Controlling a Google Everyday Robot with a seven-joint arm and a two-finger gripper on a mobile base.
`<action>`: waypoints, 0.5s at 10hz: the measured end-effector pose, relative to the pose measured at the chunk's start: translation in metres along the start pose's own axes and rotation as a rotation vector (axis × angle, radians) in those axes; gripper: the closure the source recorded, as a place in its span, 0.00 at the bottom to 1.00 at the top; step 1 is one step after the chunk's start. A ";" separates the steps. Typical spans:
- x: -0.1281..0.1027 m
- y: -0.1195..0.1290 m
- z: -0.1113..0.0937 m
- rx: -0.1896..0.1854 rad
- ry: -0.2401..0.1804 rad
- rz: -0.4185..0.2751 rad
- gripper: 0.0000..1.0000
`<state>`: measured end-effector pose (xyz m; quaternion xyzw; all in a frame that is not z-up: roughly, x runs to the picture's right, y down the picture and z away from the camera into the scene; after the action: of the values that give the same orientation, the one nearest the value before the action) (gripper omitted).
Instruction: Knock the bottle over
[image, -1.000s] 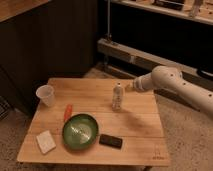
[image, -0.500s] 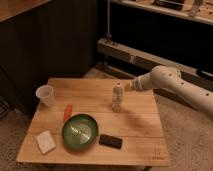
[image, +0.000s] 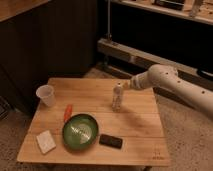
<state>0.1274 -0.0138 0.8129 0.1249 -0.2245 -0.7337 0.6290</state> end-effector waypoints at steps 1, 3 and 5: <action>0.000 -0.003 0.001 -0.003 -0.001 -0.003 0.98; 0.000 -0.004 0.002 -0.008 -0.003 -0.005 0.98; 0.004 -0.010 0.009 -0.019 -0.003 -0.011 0.98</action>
<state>0.1138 -0.0156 0.8161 0.1191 -0.2177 -0.7394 0.6258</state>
